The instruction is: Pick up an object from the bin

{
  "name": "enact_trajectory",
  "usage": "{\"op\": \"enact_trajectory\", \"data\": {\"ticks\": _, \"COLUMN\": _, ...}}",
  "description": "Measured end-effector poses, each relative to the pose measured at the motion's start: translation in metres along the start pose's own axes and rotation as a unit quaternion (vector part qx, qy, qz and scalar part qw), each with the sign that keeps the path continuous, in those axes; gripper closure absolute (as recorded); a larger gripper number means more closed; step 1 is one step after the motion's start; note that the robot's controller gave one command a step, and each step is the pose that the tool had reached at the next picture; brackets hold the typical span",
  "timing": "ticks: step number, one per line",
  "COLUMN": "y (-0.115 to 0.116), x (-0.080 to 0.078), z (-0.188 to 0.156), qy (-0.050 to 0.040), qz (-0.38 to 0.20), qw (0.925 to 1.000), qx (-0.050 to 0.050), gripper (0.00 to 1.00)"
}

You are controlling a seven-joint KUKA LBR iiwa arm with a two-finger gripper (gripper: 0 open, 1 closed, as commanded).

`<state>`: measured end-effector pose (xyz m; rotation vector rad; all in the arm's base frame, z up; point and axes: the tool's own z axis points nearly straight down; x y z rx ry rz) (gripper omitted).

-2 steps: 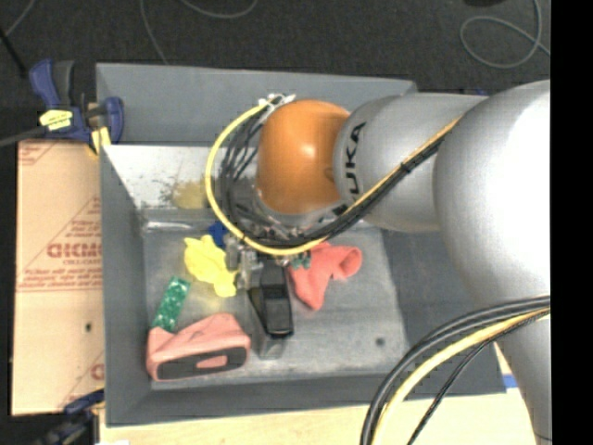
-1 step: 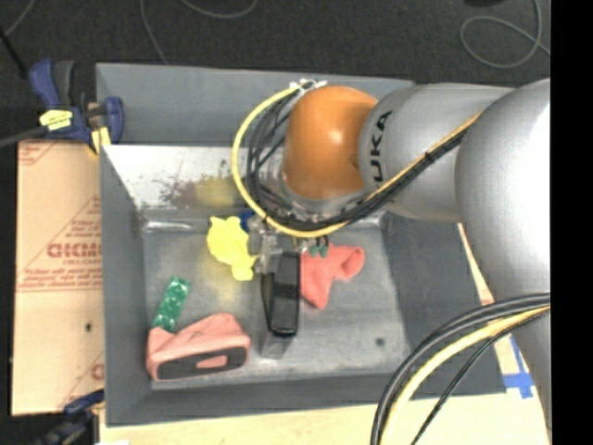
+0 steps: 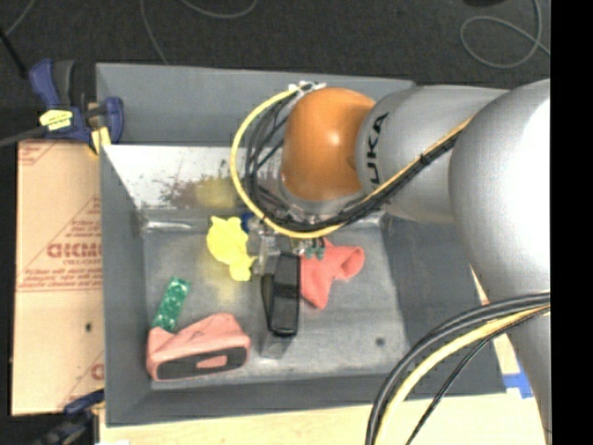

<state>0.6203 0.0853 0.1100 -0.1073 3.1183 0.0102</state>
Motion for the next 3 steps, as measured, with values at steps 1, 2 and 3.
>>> {"op": "enact_trajectory", "data": {"ticks": 1, "y": 0.01, "x": 0.001, "z": -0.015, "qy": 0.0003, "qz": -0.019, "qw": 0.9998, "qx": 0.001, "gripper": 1.0}}
{"op": "enact_trajectory", "data": {"ticks": 2, "y": 0.01, "x": -0.001, "z": -0.068, "qy": 0.0016, "qz": -0.053, "qw": 0.9986, "qx": 0.0, "gripper": 1.0}}
{"op": "enact_trajectory", "data": {"ticks": 3, "y": 0.008, "x": -0.008, "z": -0.165, "qy": -0.0019, "qz": -0.046, "qw": 0.9989, "qx": 0.001, "gripper": 1.0}}
